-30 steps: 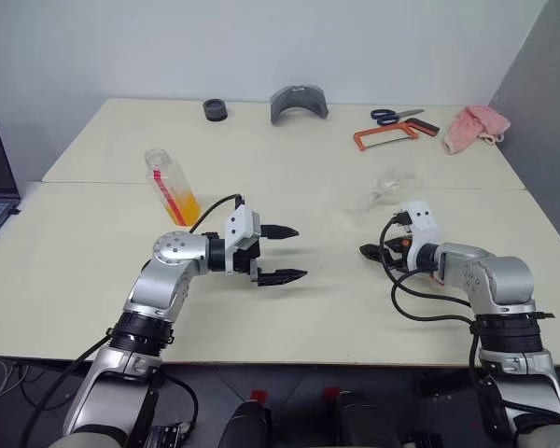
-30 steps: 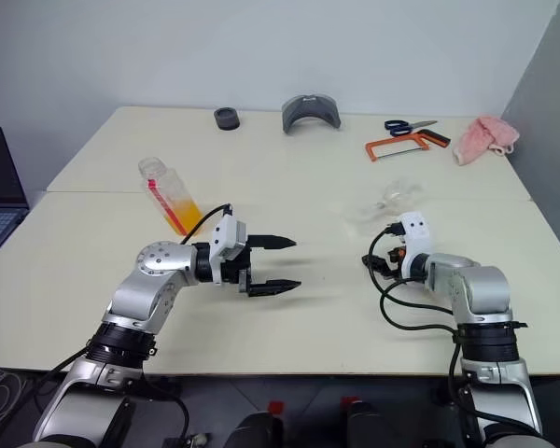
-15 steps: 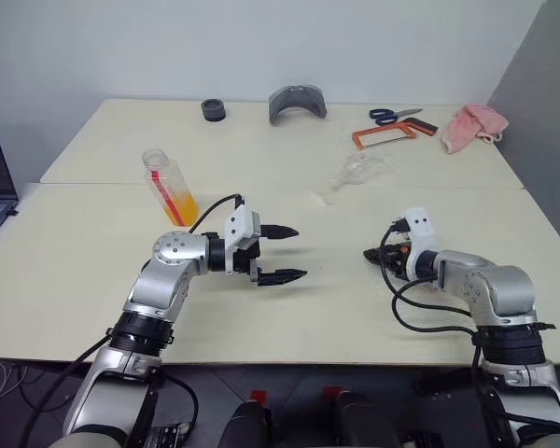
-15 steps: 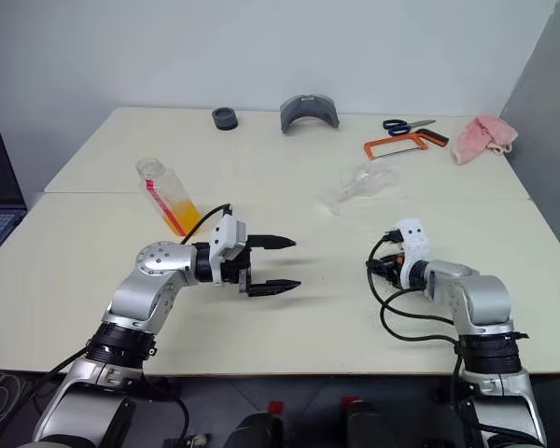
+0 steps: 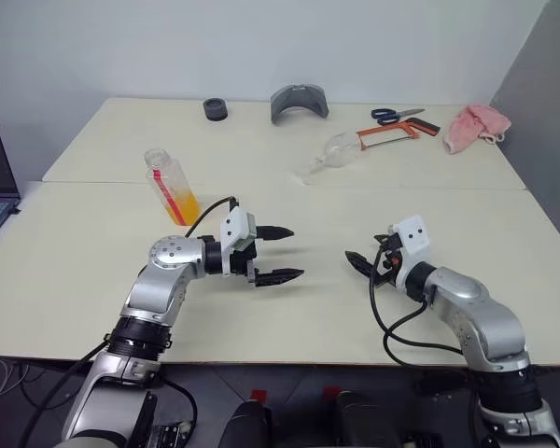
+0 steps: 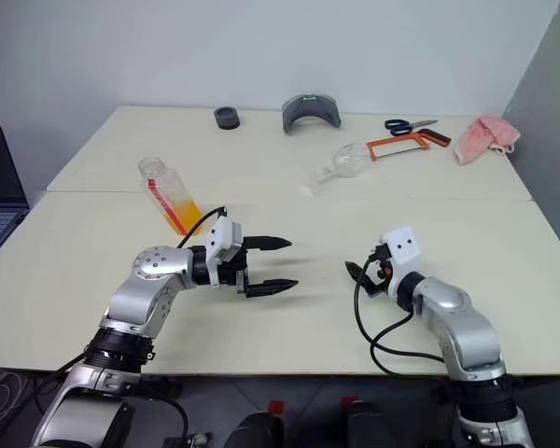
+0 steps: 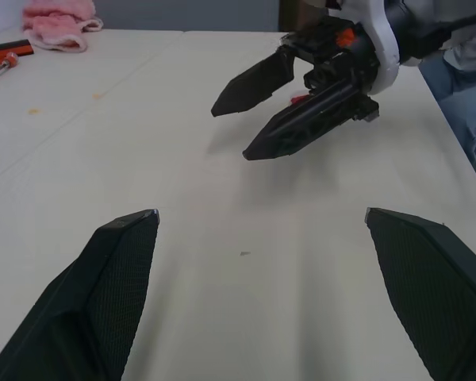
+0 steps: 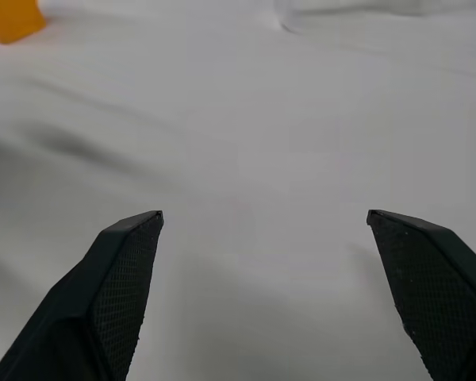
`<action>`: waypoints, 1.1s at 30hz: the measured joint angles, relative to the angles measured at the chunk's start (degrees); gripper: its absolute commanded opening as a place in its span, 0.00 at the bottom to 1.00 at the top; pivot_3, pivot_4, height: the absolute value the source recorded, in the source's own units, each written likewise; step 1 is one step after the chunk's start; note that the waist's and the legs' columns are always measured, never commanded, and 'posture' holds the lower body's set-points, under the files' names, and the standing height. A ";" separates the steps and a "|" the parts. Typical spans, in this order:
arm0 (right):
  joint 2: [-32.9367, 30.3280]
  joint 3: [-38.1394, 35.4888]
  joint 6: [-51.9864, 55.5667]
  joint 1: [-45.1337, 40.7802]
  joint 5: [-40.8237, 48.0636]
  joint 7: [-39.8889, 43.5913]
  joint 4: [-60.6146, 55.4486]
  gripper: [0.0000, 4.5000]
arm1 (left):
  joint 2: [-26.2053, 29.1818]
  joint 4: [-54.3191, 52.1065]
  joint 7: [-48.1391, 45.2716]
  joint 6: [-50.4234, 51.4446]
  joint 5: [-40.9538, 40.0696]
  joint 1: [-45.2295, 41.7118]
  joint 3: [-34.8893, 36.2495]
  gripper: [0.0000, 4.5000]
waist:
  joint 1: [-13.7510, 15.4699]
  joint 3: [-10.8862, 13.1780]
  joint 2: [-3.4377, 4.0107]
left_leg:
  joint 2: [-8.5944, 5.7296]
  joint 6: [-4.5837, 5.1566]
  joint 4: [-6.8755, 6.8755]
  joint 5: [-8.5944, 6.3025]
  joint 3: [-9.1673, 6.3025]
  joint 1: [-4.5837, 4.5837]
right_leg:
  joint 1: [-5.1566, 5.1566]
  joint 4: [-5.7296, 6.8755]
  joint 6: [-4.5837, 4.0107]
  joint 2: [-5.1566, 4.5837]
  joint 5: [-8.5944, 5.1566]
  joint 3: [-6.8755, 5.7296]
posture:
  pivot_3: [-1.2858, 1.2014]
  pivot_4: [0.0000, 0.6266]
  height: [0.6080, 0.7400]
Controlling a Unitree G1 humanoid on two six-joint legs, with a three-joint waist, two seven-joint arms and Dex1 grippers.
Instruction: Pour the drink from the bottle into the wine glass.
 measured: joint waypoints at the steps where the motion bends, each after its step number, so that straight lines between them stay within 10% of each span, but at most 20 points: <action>1: 0.58 -0.02 -0.61 0.82 -0.03 -0.34 -0.63 0.99 | -0.01 0.06 0.00 -0.16 0.03 0.00 0.00 1.00 | 0.00 0.00 0.00 | 0.00 0.00 0.00 0.00 -0.01 0.00 | 0.00 0.00 0.00 0.00 0.00 -0.01 | 0.52 0.24 1.00; 33: 2.35 -1.10 -6.49 2.65 2.48 -0.35 -5.55 0.99 | -0.53 1.51 -0.23 -2.15 0.28 -0.62 -0.02 1.00 | 0.03 0.02 0.03 | -0.01 0.00 -0.04 0.00 -0.20 0.00 | 0.02 -0.14 0.01 0.03 0.01 -0.03 | 0.52 0.24 1.00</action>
